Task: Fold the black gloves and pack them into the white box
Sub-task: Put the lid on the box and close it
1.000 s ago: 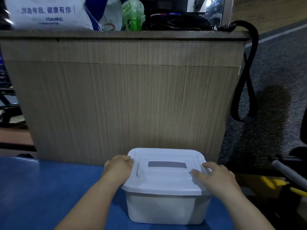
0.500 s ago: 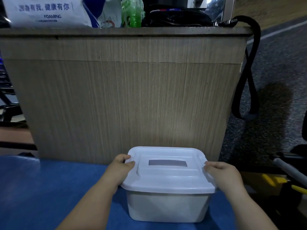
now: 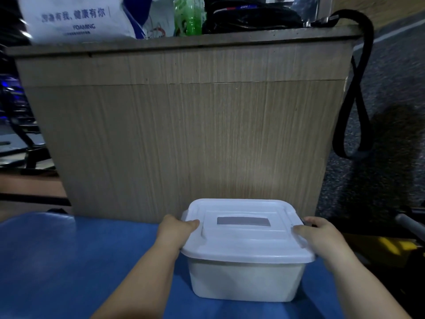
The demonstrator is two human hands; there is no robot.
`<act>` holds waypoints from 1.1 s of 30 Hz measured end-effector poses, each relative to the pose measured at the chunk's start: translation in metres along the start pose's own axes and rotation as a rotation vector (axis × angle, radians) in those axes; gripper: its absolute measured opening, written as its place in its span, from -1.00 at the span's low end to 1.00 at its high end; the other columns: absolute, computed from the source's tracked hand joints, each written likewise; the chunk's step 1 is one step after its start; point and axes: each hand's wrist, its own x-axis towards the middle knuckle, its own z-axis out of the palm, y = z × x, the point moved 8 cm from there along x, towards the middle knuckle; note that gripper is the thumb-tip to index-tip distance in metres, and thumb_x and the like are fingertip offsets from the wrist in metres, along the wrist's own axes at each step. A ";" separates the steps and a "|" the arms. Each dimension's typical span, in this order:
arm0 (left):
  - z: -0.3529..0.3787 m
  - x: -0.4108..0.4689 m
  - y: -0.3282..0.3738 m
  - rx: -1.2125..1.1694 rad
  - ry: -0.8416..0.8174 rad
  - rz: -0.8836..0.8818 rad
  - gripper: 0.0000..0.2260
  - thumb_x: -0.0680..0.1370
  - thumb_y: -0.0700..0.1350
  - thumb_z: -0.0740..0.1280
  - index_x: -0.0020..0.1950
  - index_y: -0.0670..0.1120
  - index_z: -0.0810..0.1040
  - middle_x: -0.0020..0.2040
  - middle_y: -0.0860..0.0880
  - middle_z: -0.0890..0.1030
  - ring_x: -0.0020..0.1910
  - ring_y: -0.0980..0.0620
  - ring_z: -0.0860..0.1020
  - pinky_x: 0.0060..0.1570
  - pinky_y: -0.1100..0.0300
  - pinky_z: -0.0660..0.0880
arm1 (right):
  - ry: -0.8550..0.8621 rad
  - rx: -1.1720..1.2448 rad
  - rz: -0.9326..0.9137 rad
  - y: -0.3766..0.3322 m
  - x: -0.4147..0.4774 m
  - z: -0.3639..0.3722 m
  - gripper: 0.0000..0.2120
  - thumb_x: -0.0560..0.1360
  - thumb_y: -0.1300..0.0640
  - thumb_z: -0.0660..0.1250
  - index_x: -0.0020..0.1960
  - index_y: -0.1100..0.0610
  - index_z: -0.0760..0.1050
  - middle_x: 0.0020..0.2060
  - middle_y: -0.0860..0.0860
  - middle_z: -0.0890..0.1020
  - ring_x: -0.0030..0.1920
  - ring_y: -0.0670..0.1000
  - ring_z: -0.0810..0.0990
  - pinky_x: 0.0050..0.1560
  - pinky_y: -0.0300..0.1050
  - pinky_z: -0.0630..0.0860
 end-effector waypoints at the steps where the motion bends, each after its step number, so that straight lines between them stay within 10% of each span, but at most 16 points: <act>1: 0.000 0.001 -0.001 -0.001 -0.003 0.006 -0.43 0.42 -0.03 0.48 0.32 -0.27 0.41 0.16 -0.16 0.56 0.07 -0.14 0.55 0.01 0.05 0.54 | -0.011 0.007 -0.003 -0.002 -0.002 0.001 -0.78 0.34 0.20 0.43 -0.03 0.15 0.54 -0.14 0.09 0.64 -0.09 0.17 0.62 -0.05 0.06 0.56; 5: -0.001 0.003 0.001 0.068 0.023 0.052 -0.63 0.43 -0.02 0.45 0.12 -0.22 0.54 -0.03 -0.10 0.61 -0.05 -0.10 0.59 -0.04 0.03 0.58 | -0.037 0.025 -0.017 -0.005 -0.003 0.001 -0.77 0.43 0.30 0.37 -0.32 0.11 0.40 -0.29 0.06 0.58 -0.14 0.19 0.59 0.06 0.17 0.53; 12: -0.002 -0.004 0.014 0.177 0.076 0.126 -0.72 0.49 -0.06 0.40 0.15 -0.13 0.55 -0.20 0.08 0.51 -0.14 0.00 0.53 -0.26 0.21 0.43 | -0.089 0.039 0.002 0.001 0.001 0.006 -0.90 0.42 0.30 0.34 -0.14 0.20 0.62 -0.24 0.17 0.70 -0.17 0.21 0.67 -0.13 0.05 0.57; 26: 0.000 -0.004 0.016 0.190 0.072 0.161 -0.63 0.52 -0.08 0.38 0.28 -0.19 0.48 0.11 -0.12 0.56 -0.06 -0.07 0.49 -0.11 0.11 0.44 | -0.205 0.304 0.301 0.026 -0.003 0.013 -0.76 0.41 0.18 0.46 0.02 0.29 0.59 -0.13 0.19 0.69 -0.15 0.15 0.65 -0.14 -0.07 0.56; 33: 0.001 -0.005 0.018 0.238 0.073 0.154 -0.61 0.52 -0.06 0.37 0.30 -0.18 0.47 0.16 -0.14 0.56 -0.06 -0.08 0.47 -0.10 0.11 0.43 | -0.125 -0.058 0.159 0.010 0.009 0.004 -0.62 0.39 0.13 0.44 0.12 0.34 0.53 -0.09 0.19 0.67 -0.10 0.19 0.66 0.00 0.11 0.62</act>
